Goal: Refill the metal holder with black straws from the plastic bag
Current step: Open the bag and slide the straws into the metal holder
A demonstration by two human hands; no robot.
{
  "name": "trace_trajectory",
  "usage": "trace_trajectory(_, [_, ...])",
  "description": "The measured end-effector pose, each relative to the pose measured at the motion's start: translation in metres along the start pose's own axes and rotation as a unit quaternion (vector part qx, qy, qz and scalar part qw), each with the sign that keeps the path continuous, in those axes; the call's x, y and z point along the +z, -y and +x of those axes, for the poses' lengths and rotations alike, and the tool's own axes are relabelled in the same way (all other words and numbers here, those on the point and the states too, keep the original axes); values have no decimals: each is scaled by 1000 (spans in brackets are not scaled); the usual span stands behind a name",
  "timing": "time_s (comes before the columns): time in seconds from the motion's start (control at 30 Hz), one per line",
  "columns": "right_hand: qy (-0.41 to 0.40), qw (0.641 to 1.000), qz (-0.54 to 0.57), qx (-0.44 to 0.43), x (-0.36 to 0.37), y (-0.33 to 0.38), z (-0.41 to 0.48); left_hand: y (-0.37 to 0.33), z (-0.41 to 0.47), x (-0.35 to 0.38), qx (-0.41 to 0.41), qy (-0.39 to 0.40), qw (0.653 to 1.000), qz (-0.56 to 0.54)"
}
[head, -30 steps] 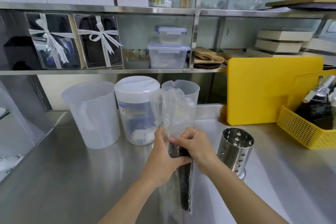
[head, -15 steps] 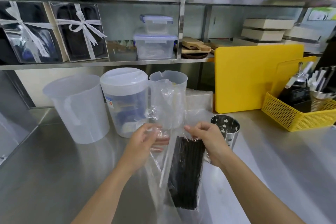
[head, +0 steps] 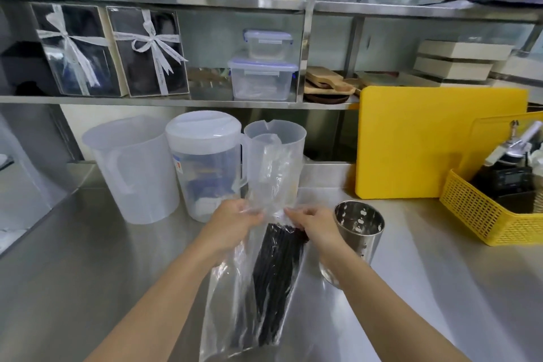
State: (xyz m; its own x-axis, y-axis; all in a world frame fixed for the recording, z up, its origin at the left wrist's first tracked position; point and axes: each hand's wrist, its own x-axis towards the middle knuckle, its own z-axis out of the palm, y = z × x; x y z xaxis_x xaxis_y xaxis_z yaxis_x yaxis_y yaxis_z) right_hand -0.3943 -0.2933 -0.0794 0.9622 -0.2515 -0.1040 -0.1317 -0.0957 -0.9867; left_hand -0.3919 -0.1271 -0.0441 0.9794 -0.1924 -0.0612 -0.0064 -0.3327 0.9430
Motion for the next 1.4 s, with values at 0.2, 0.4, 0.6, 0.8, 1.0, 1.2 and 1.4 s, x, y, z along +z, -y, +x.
trace_trajectory(0.2, [1,990,-99,-103,-30,8,-1,-27,15,26,-80,-88,968,-222])
trace_trajectory(0.4, [286,952,-47,-96,-54,24,-17,-37,24,54,-84,-176,940,-279])
trace_trajectory(0.6, [351,892,-193,-210,-50,26,-22,-40,18,67,-91,-202,926,-306])
trace_trajectory(0.8, [83,936,-259,-222,-50,25,-13,-49,1,65,-32,-117,952,-281])
trace_trajectory(1.0, [124,961,-172,-178,-73,47,-9,-42,-5,35,81,-149,927,-334])
trace_trajectory(1.2, [207,957,-100,-174,-97,71,-13,-16,3,28,53,-198,955,-213])
trace_trajectory(1.4, [239,957,-63,-152,-110,72,-18,-13,5,24,51,-29,929,-367])
